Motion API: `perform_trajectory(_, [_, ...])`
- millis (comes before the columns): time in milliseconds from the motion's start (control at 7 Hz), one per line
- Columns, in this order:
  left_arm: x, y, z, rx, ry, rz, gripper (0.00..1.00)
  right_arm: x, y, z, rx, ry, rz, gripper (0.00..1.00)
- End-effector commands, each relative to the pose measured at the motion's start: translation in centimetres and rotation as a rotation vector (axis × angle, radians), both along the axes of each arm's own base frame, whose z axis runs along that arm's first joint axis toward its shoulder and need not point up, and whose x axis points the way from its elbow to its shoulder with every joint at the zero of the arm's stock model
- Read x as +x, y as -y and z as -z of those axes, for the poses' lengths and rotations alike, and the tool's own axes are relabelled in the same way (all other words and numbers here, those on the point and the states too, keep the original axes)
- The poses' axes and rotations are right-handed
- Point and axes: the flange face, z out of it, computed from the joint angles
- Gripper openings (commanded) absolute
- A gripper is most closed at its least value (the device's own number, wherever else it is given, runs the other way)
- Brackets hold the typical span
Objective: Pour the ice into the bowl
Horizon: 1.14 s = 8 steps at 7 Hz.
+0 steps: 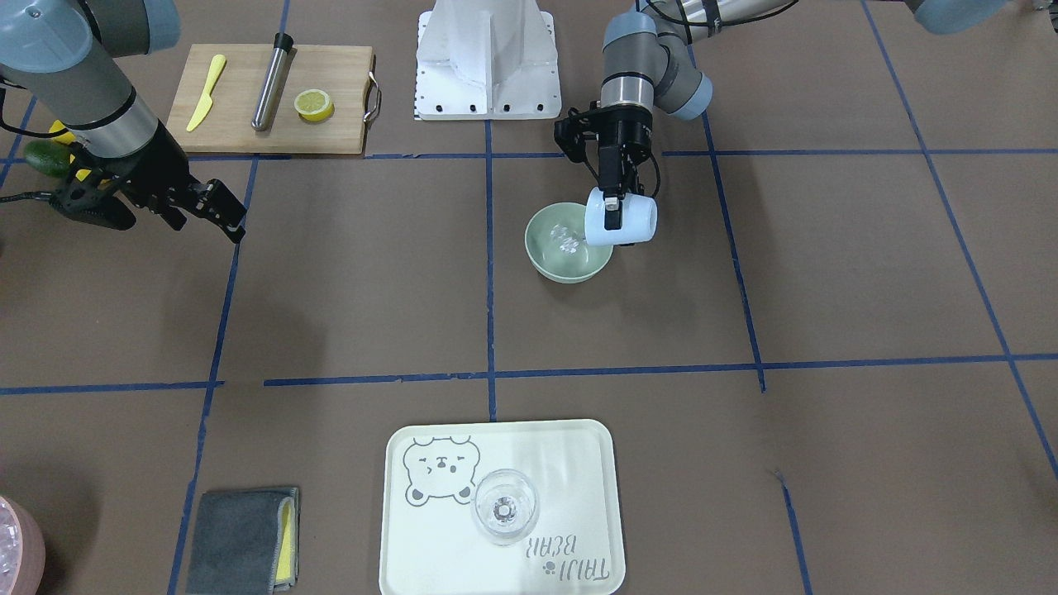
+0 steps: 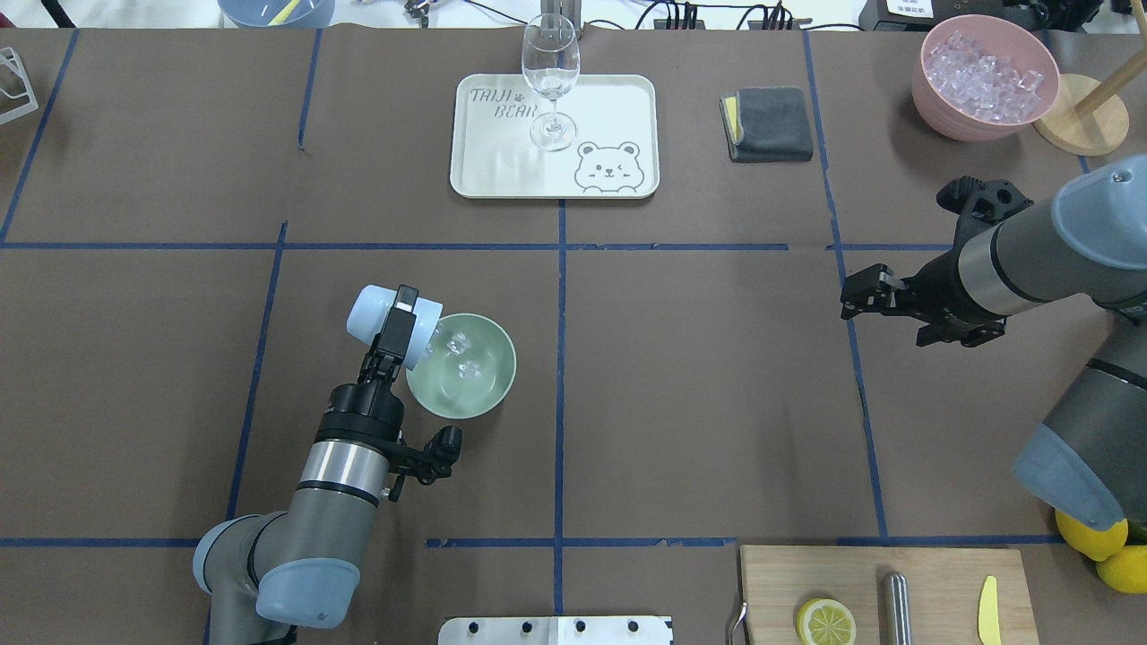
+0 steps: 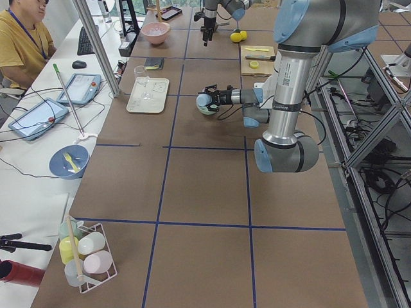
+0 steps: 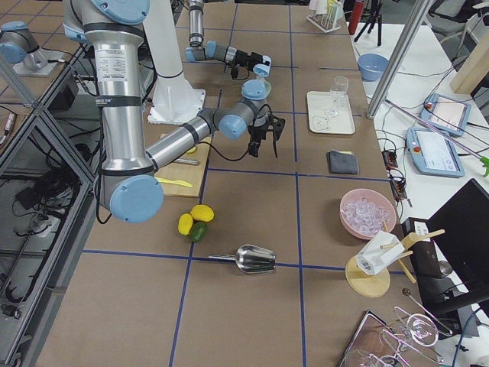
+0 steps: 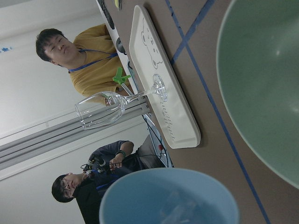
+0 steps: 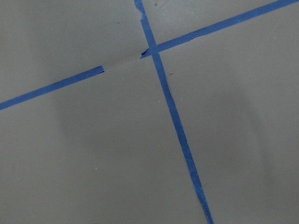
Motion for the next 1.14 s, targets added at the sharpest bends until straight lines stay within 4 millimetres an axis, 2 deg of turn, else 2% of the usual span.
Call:
perform_trajectory(0, [-0.7,-1.9,2.2,0.059,0.17,0.035,0.0,0.4,-0.5,-1.5,-0.015,-0.022,0.005,1.0])
perform_trajectory(286, [-0.6,-2.1,1.8,0.062,0.177,0.033,0.0,0.4,-0.5,-1.5,-0.02,-0.022,0.001,1.0])
perform_trajectory(429, [-1.4,-2.1,2.1,0.063,0.114,0.037,0.0,0.4,-0.4,-1.5,-0.019,-0.023,0.0,1.0])
perform_trajectory(571, [-2.2,-2.1,1.6,0.059,-0.018,0.041,0.0,0.4,-0.4,-1.4,-0.017,-0.022,0.001,1.0])
perform_trajectory(857, [-2.7,-2.0,1.5,0.019,-0.265,0.047,0.0,0.9,-0.2,-1.1,-0.011,-0.016,-0.008,1.0])
perform_trajectory(1000, [-2.7,-2.0,1.3,0.016,-0.28,0.045,0.0,1.1,-0.1,-1.1,-0.012,-0.015,-0.012,1.0])
